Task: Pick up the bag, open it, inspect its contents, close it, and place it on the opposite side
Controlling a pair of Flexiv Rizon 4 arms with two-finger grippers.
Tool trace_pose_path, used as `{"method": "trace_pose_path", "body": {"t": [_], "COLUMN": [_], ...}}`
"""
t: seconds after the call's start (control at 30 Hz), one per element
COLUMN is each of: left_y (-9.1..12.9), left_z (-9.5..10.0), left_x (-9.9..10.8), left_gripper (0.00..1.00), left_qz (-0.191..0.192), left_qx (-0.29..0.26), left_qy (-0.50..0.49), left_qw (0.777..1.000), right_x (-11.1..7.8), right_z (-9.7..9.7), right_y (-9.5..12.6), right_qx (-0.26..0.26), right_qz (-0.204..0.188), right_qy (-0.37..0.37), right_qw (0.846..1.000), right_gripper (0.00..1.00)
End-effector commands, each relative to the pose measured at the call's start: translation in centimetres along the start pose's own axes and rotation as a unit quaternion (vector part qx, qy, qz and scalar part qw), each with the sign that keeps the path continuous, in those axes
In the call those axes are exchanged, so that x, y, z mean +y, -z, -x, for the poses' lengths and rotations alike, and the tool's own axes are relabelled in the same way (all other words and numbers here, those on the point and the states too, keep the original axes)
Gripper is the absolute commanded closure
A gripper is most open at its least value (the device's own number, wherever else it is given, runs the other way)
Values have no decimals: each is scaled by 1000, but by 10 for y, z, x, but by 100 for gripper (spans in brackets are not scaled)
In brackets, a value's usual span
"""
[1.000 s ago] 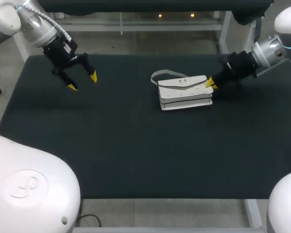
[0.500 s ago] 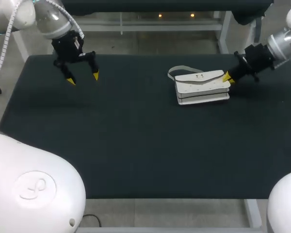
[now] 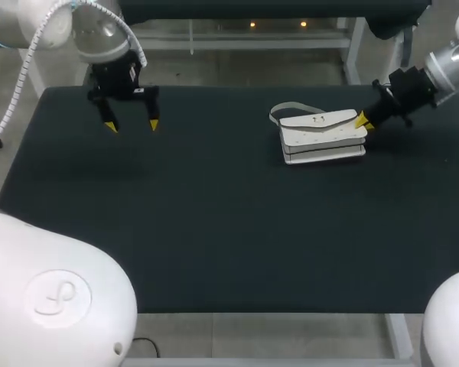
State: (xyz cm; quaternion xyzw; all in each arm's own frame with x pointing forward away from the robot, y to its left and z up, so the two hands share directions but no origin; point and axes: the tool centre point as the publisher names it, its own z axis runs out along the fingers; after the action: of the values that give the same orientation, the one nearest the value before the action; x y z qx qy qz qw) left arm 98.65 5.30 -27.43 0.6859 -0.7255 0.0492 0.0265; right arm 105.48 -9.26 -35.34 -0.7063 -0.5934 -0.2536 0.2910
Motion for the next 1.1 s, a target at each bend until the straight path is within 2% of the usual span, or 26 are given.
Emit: {"method": "trace_pose_path", "body": {"t": [0.03,0.13,0.33,0.53,0.8,1.1], "left_y": [0,0,0,0,0,0], "left_z": [0,0,0,0,0,0], "left_x": [1,1,1,1,1,1], "left_gripper": [0,0,0,0,0,0], "left_qz": [-1,-1,-1,-1,-1,-1], "left_qx": [-1,-1,-1,-1,-1,-1], "left_qy": [0,0,0,0,0,0], "left_qw": [1000,1000,1000,1000,1000,1000], "right_x": [1,11,42,61,76,86], "right_z": [0,5,37,63,78,95], "right_y": [0,7,42,68,93,109], "right_qx": [-1,-1,-3,3,-20,-31], "right_qz": [-2,8,30,29,46,39], "right_qy": [0,0,-18,-25,-17,-5], "right_qw": [1000,1000,999,999,999,999], "right_gripper": [100,100,100,100,100,100]}}
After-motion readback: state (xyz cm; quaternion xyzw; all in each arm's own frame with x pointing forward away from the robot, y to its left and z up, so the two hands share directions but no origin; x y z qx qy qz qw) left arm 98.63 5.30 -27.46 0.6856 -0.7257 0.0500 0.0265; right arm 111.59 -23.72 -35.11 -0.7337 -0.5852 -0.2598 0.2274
